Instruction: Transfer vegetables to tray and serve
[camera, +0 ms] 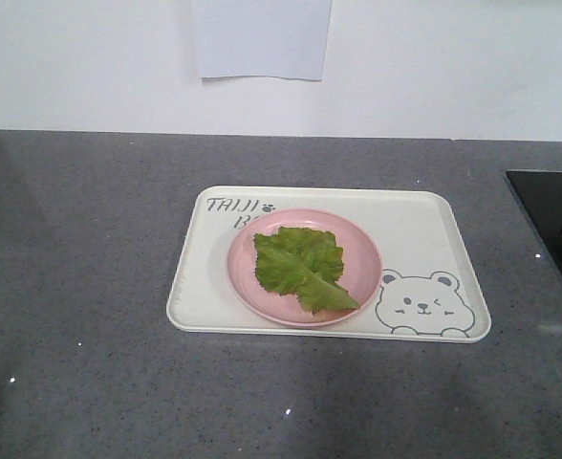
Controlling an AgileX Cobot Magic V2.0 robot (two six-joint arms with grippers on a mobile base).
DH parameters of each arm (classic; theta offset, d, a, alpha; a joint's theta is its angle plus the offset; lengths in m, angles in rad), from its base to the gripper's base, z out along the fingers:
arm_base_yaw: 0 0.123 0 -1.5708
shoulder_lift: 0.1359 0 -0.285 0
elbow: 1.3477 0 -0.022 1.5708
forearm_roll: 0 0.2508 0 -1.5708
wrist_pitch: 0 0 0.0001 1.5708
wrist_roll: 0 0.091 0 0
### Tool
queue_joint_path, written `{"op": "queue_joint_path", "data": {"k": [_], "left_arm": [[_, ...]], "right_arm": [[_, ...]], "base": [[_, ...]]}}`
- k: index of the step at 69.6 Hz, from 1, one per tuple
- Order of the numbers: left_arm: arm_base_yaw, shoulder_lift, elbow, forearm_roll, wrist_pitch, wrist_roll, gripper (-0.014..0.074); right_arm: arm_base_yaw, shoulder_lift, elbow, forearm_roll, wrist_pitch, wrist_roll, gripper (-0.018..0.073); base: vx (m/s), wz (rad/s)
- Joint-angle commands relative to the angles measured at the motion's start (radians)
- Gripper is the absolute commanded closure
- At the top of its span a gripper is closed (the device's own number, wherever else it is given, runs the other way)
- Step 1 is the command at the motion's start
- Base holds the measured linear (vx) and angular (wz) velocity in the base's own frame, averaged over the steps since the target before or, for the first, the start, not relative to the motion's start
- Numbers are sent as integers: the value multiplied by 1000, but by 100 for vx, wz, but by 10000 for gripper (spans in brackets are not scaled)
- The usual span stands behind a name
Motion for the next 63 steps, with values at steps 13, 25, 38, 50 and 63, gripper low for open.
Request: {"op": "queue_joint_path", "data": {"k": [13, 25, 38, 50, 63], "left_arm": [[3, -15, 27, -8, -70, -10, 602], [3, -15, 27, -8, -70, -10, 602], [3, -15, 27, -8, -70, -10, 602], [3, -15, 27, -8, -70, -10, 602], [3, -15, 27, -8, -70, -10, 602]], "right_arm": [[-3, 2, 72, -50, -273, 50, 565], [-2, 2, 72, -57, -276, 13, 565], [-2, 2, 72, -77, -276, 1, 565], [-2, 2, 72, -81, -276, 1, 565], [-2, 2, 72, -78, -276, 2, 565]], "base": [[0, 0], [0, 0], [0, 0], [0, 0], [0, 0]]}}
